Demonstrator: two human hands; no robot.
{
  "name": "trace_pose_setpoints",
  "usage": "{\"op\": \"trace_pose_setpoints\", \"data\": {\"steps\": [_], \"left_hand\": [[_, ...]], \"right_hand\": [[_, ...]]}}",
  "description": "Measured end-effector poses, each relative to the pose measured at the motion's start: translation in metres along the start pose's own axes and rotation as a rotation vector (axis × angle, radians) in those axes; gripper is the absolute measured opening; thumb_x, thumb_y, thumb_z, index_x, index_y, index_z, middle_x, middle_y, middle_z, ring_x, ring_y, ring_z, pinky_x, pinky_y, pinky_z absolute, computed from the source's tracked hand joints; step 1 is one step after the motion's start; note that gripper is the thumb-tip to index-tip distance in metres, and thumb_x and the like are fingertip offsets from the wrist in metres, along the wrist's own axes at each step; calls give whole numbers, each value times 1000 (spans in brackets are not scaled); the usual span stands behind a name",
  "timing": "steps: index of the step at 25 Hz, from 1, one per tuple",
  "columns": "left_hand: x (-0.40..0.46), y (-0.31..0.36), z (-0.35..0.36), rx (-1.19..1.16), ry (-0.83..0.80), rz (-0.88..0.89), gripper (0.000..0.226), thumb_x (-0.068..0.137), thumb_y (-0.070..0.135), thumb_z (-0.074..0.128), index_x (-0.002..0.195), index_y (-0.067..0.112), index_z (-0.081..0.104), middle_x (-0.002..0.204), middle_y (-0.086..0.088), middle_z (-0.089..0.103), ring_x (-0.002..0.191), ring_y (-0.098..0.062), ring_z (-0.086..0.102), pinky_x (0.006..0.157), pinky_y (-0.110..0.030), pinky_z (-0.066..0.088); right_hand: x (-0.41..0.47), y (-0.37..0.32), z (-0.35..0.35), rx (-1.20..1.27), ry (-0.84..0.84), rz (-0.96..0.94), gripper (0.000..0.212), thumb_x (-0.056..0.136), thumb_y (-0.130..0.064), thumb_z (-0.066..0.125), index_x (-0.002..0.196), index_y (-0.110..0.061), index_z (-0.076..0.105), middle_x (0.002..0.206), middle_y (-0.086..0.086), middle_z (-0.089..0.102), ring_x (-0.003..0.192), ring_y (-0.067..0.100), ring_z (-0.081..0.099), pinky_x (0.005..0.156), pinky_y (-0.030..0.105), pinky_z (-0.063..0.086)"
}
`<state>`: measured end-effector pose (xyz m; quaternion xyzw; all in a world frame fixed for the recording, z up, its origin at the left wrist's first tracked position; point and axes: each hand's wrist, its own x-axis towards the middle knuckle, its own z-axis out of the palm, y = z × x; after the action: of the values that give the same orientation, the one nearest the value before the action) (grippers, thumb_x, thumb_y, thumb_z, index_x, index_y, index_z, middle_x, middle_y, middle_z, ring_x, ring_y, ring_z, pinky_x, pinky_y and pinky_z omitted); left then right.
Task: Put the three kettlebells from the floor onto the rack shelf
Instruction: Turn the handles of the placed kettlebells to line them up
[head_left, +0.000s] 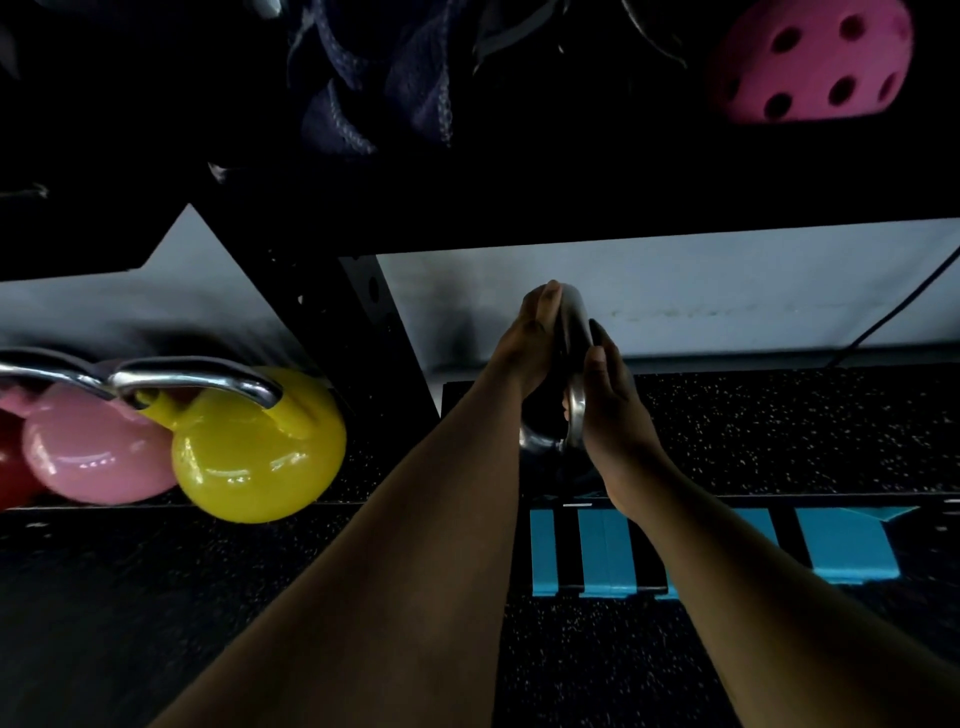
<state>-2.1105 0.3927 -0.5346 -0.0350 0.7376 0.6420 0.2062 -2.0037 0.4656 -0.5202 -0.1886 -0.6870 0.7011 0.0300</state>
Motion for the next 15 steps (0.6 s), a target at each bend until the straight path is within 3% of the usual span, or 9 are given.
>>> {"op": "trace_pose_setpoints", "data": {"steps": [2,4,6,7,8,11,13,15], "left_hand": [[-3,3,1,-48,13,43,53,99,53,35,145,28,36,147,-12,42,130,-33,45,106,-44,39],[-8,7,0,105,50,84,54,99,55,30,146,29,36,150,-11,40,134,-32,41,105,-35,32],[-13,13,-5,349,70,122,58,97,62,23,145,33,36,150,-11,41,132,-33,42,93,-33,30],[-17,16,-9,455,68,141,59,97,62,23,144,30,38,147,-13,44,129,-34,45,91,-33,31],[-20,20,-13,542,65,159,60,98,61,23,143,26,40,142,-14,49,125,-35,49,91,-33,35],[-43,27,-24,818,107,210,62,97,61,24,132,16,50,122,-13,62,108,-33,59,91,-43,47],[-66,25,-29,1023,165,304,59,98,59,25,119,14,57,104,-9,65,94,-29,63,81,-43,51],[-84,22,-37,1182,154,455,46,99,51,32,104,14,59,89,-6,63,85,-26,63,74,-40,51]], "right_hand": [[-1,-3,-1,-37,-11,-6,44,102,-46,25,146,-48,28,152,0,41,134,20,44,100,31,41],[-2,-9,-3,-96,-53,-6,44,103,-42,24,147,-43,28,146,-1,47,128,15,49,82,15,43],[-3,-20,-8,-205,-81,-35,41,104,-39,25,142,-33,40,122,-1,62,100,6,63,59,8,47],[-4,-26,-12,-314,-84,-57,40,104,-38,27,137,-27,46,111,1,66,85,7,65,52,16,49],[-3,-31,-16,-469,-85,-79,39,103,-37,28,133,-23,47,105,5,67,76,11,64,52,24,50],[-9,-41,-34,-825,-80,-151,44,99,-42,40,137,-19,44,111,14,67,74,17,63,59,29,48],[-18,-46,-42,-940,-57,-204,51,96,-47,44,140,-21,41,118,17,64,92,27,65,75,38,53],[-28,-49,-39,-1057,-4,-275,48,96,-48,44,136,-21,46,120,17,60,107,33,57,86,41,48]]}}
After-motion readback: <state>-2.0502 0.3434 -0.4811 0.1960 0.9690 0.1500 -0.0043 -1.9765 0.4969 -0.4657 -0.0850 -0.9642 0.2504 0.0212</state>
